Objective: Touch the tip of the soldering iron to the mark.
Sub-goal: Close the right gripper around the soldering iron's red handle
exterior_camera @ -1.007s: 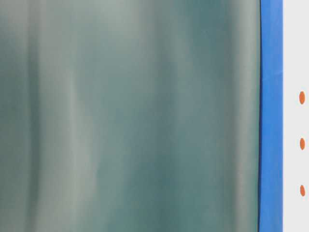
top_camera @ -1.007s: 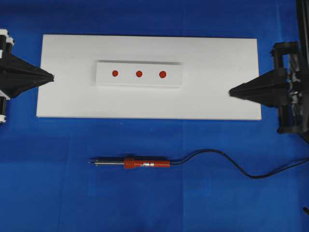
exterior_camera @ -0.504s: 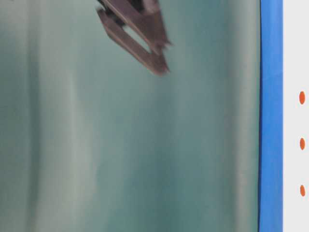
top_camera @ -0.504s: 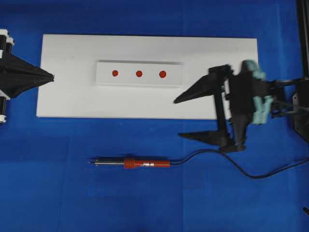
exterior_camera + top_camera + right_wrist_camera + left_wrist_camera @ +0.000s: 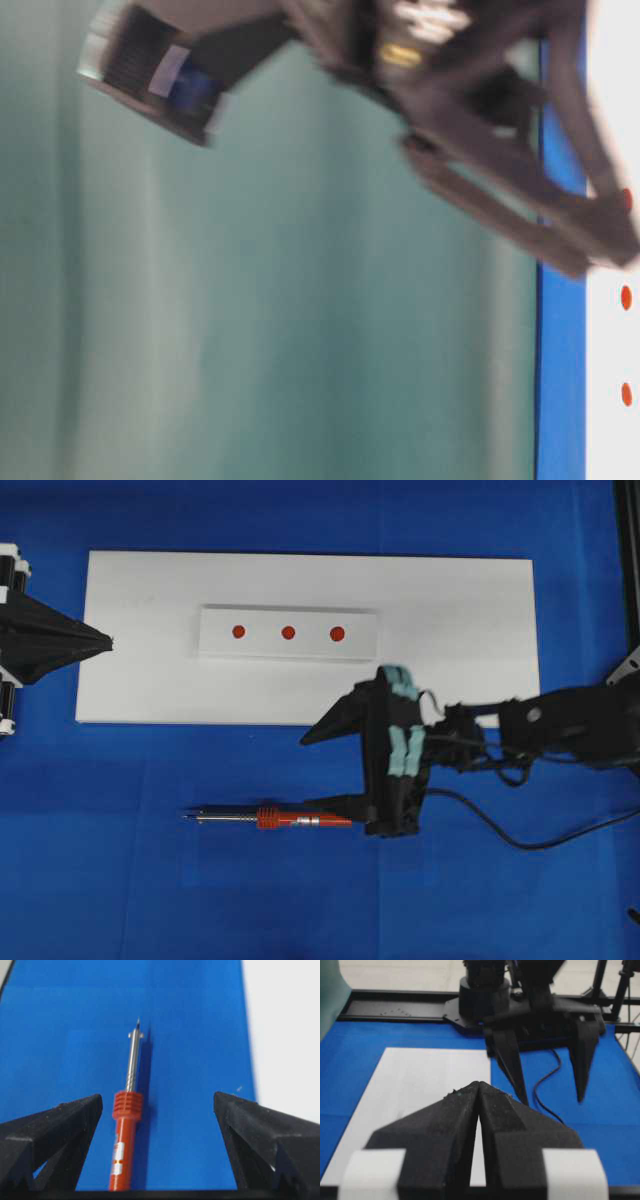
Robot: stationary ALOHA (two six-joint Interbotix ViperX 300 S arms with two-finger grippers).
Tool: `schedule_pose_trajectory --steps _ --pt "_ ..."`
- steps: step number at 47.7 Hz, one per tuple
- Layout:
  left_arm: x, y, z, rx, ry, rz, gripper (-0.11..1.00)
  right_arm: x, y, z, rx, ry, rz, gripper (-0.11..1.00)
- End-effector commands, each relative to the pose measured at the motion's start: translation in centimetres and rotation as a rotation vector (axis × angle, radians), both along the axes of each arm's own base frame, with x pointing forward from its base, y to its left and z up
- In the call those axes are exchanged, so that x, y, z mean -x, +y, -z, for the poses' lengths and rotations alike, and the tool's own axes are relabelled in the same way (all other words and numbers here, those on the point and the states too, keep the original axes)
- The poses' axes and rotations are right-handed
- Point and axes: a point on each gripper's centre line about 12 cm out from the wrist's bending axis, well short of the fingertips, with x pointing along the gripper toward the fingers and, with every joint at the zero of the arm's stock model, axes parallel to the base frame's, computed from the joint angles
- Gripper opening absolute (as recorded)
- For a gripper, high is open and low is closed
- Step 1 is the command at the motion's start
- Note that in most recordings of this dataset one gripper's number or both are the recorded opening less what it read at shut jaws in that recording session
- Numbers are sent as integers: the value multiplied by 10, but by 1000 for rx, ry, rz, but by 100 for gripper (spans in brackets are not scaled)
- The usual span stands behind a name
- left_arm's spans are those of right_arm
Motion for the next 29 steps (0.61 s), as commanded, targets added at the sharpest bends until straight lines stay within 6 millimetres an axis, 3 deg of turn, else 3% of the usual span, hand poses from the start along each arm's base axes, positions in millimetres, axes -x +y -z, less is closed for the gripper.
schedule_pose_trajectory --steps 1,15,29 --pt "-2 1 -5 0 -18 -3 0 -10 7 -1 -23 -34 13 90" --pt "-1 1 -3 0 -17 -3 0 -29 30 51 -40 53 20 90" --pt "-1 1 -3 2 -15 -3 0 -38 43 73 -35 79 8 87"
